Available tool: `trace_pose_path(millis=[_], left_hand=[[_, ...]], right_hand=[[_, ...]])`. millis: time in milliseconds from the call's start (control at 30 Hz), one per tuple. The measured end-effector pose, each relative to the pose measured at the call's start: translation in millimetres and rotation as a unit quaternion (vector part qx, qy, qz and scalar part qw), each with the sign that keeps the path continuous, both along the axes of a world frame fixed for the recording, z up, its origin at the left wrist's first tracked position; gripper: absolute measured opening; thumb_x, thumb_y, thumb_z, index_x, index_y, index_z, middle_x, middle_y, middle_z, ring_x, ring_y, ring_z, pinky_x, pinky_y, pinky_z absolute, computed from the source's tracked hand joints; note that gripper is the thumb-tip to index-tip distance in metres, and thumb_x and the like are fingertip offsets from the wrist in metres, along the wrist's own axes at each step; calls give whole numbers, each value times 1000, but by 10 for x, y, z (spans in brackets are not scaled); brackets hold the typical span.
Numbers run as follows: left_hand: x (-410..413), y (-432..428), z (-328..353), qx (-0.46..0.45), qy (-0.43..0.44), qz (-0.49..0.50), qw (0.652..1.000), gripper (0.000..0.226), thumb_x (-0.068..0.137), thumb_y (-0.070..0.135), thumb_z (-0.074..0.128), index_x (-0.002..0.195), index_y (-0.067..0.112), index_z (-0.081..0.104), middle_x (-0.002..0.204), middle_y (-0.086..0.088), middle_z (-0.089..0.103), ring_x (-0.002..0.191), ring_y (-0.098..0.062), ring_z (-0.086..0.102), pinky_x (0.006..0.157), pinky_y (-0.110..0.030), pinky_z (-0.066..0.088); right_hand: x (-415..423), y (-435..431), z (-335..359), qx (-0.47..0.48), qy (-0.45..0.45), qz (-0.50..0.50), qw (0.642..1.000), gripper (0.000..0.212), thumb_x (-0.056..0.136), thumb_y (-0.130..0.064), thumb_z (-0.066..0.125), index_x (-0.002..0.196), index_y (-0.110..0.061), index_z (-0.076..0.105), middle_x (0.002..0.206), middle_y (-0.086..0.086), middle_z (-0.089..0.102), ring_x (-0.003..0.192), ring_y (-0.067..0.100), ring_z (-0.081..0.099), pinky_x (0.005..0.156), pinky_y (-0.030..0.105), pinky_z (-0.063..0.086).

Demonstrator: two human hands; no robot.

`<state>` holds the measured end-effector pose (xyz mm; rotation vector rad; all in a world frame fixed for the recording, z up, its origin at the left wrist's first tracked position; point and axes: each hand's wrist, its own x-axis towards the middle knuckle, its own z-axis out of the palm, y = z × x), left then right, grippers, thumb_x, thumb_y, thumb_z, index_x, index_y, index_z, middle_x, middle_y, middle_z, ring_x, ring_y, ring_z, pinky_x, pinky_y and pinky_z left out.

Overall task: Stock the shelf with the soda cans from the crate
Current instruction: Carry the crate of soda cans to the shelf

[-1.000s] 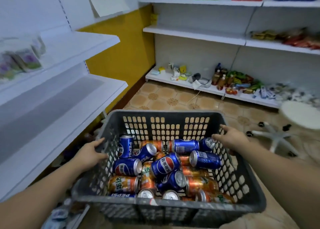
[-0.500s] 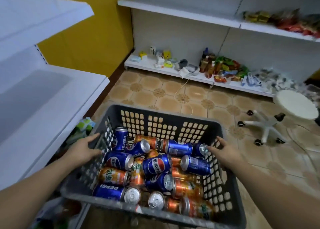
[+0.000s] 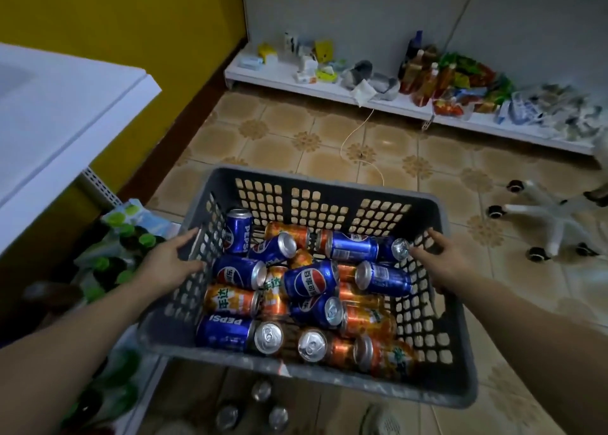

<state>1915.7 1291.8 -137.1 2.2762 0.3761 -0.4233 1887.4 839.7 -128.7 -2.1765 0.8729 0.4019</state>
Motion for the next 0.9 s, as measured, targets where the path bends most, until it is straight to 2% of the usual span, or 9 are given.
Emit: trace_pose_path(millis=[100,233,333,467,567,633,733,900], left_hand=[[176,-50,-372,10,-8,-7,1000,73,83,5,71,146,19,38,135,-14,53,98,-16,50,82,-29,43],[377,-47,-826,14,-12,-11,1000,74,82,7,72,146,22,39,132,-15,56,87,-19,58,72,-29,46],[473,-35,-1120,11,-6,-4,1000,73,82,7,71,146,23,39,135,-16,54,96,-21,56,82,-33,47],[456,-16,-1464,9,-1,-2,1000,73,81,4,72,145,21,40,142,-17,48,117,-30,53,94,-38,45],[384,43,-1731,25,6,-11,1000,74,81,3,73,145,19,40,150,-16,38,132,-33,42,103,-40,39],[337,85,-1897,19,14,-9,1000,75,80,3,73,145,20,40,152,-15,34,134,-32,39,104,-41,39],[262,146,-2133,22,28,-9,999,75,80,4,73,145,22,40,151,-13,37,132,-31,43,101,-39,41],[115,248,-2461,20,48,2,999,74,80,5,75,144,23,43,148,-13,40,129,-31,46,101,-41,43]], right_hand=[[165,-4,-408,1,-4,-9,1000,73,89,-45,64,150,-37,25,142,16,47,102,32,61,83,48,55],[340,-15,-888,-19,-5,6,1000,70,90,-48,61,150,-38,27,134,13,53,92,27,63,78,45,57],[431,-1,-1162,-17,1,15,1000,70,89,-52,61,149,-40,26,135,11,53,86,26,64,75,46,59],[411,46,-1460,-30,2,15,999,71,89,-49,62,150,-38,27,135,10,53,86,25,64,72,43,59],[383,83,-1652,-40,-1,24,999,70,90,-47,62,150,-36,29,129,12,58,94,27,63,73,37,56],[353,116,-1769,-51,1,30,998,67,91,-45,61,150,-34,30,134,11,55,104,29,61,79,35,52],[302,167,-1960,-52,13,34,998,67,91,-47,60,150,-36,29,138,12,52,96,26,63,74,38,56],[199,239,-2268,-52,20,46,997,68,90,-51,59,150,-38,29,137,9,55,102,25,62,82,42,55]])
